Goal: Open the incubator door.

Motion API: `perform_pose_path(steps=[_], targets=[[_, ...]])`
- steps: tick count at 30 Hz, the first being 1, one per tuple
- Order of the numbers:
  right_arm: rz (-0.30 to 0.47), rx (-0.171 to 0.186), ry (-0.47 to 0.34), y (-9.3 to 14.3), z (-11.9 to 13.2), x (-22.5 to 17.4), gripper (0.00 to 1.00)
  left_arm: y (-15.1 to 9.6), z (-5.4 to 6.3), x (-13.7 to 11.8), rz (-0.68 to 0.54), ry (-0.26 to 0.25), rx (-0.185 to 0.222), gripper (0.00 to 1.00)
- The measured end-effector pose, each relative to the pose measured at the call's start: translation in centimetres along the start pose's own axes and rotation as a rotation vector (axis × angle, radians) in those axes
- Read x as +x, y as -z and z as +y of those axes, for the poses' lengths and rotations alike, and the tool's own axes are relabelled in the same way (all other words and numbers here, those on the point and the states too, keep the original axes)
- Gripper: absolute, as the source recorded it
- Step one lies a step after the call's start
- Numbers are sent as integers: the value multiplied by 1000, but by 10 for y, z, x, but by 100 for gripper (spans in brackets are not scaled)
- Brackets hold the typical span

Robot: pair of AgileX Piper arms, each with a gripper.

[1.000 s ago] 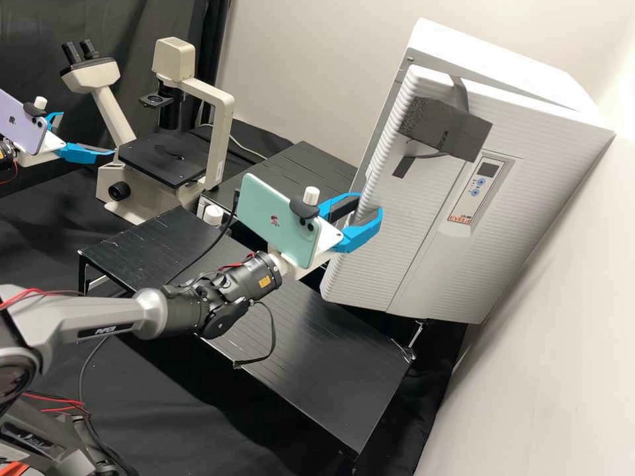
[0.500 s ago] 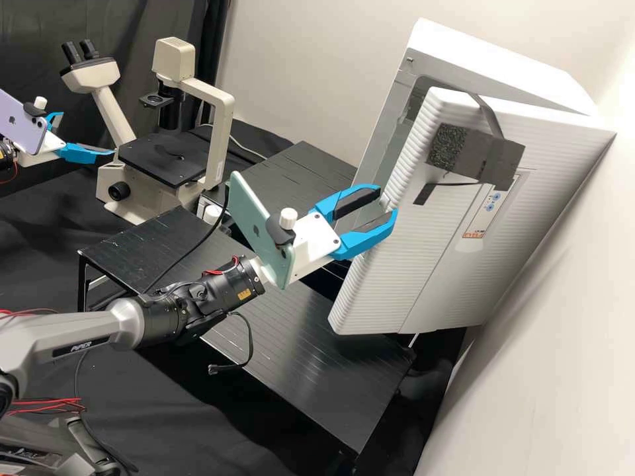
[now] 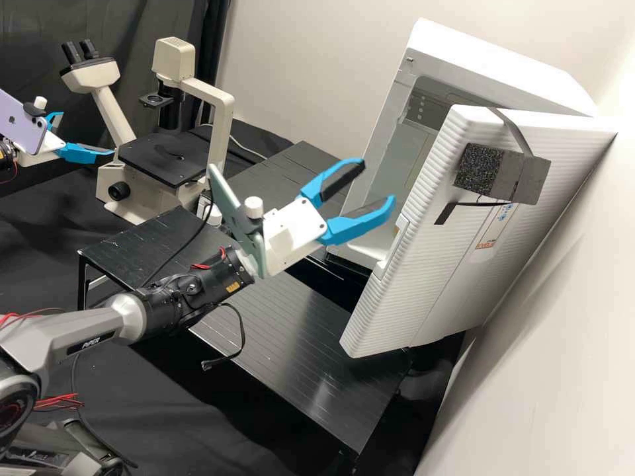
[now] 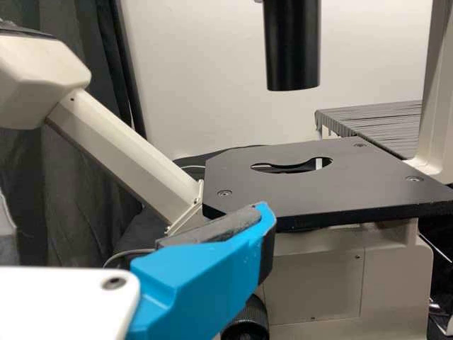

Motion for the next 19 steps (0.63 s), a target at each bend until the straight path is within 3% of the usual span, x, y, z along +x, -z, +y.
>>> perform_pose_path(steps=[3,4,8,10,13,16,18,19], targets=[[72,-6,38,7,-8,-3,100,0,0,0,0,0,0,100],[91,7,58,7,-12,-3,100,0,0,0,0,0,0,100],[164,88,191,8,-32,-4,100,0,0,0,0,0,0,100],[164,129,272,7,-52,-2,100,0,0,0,0,0,0,100],[179,208,313,13,-84,2,100,0,0,0,0,0,0,100],[98,249,550,15,-94,-59,100,0,0,0,0,0,0,100],[156,286,630,21,-83,-90,100,0,0,0,0,0,0,100],[185,303,630,23,-77,-97,100,0,0,0,0,0,0,100]])
